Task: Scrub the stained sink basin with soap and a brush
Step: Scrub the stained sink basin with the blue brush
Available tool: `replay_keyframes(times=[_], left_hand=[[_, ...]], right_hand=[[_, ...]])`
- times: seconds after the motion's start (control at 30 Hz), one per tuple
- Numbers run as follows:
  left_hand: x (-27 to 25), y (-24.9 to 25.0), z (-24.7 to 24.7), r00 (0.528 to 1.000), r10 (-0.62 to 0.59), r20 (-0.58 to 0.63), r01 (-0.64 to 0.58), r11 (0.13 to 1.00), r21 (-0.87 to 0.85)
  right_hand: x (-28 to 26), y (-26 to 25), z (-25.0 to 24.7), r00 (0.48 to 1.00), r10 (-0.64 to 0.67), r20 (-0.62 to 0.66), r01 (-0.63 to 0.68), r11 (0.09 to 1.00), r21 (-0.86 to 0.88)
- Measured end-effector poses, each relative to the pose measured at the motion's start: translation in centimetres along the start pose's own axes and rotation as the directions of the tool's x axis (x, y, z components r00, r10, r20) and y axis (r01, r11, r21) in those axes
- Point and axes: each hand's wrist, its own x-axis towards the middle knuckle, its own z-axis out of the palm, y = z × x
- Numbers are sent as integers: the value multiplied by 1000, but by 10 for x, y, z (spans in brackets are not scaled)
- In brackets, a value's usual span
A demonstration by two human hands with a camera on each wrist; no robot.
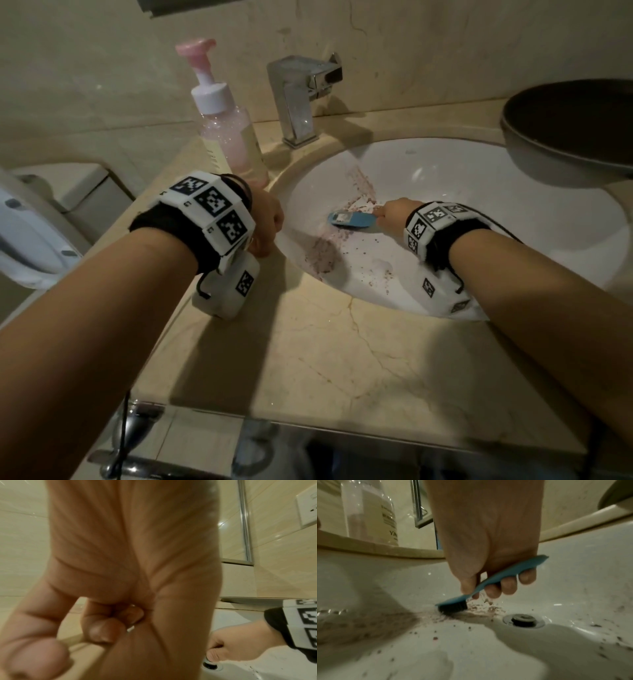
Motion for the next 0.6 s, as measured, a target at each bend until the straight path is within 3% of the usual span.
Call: replay_keyframes(times=[0.1,0.2,0.33,0.4,0.47,0.5,0.6], left_hand=[[0,0,0,1000,-5,4,5,1000,4],[0,1,0,1000,-19,4,19,1000,25],[0,2,-2,1000,-27,11,27,999,26],[0,2,-2,1000,-30,9,30,999,25],[0,2,-1,1000,-24,9,24,1000,14],[0,2,-1,1000,-22,7,22,1000,10],[1,1,-1,1000,-22,6,22,1000,7]], right_hand=[[2,6,2,994,-107,24,105,992,66],[-2,9,0,959,-187,212,179,982,55],[-1,3,-1,992,-104,65,105,995,-2],[-4,3,1,999,-11,44,14,996,-86],[-4,8,2,1000,-18,23,20,999,-48],[-1,12,3,997,-68,46,68,998,4],[2,19,-1,936,-214,278,172,971,166]])
